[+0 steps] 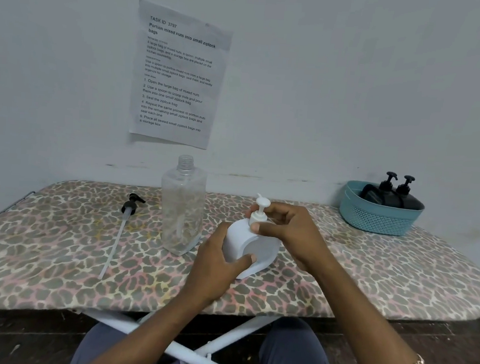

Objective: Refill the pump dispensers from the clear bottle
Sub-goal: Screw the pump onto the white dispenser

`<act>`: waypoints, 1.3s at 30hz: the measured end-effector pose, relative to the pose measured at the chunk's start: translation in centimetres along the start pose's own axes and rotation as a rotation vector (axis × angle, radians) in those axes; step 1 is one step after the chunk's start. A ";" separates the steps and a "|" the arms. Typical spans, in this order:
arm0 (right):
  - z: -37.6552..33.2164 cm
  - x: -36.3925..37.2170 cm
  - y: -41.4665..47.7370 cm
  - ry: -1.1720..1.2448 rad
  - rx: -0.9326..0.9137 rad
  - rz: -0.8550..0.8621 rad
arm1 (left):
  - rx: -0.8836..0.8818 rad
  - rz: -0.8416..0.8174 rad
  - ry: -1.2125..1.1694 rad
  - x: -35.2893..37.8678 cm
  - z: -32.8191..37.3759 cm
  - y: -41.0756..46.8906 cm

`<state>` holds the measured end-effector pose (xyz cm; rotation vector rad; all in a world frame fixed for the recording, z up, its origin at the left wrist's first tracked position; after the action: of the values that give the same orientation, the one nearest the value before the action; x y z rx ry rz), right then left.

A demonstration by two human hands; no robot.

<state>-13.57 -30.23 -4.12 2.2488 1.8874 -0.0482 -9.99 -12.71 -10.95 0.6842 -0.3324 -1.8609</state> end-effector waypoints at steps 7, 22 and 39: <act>0.4 0.9 -0.1 -0.007 -0.012 0.133 | -0.003 0.001 -0.015 0.0 0.0 0.0; 1.0 1.2 -0.3 0.014 -0.082 0.213 | -0.010 0.007 -0.020 0.0 0.2 0.0; 1.5 3.3 -1.9 0.062 -0.153 0.438 | 0.001 0.018 0.000 0.0 0.4 -0.1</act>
<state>-14.71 -27.00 -6.31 2.5194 1.3306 0.2258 -10.33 -12.71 -10.69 0.6801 -0.3384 -1.8437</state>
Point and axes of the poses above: each hand's wrist, its own y-axis towards the middle knuckle, its own x-axis out of the palm, z = x × y, the point moved 4 cm from there along y, towards the middle knuckle, and after that the axes turned 10 degrees about x, right-handed, at the moved point
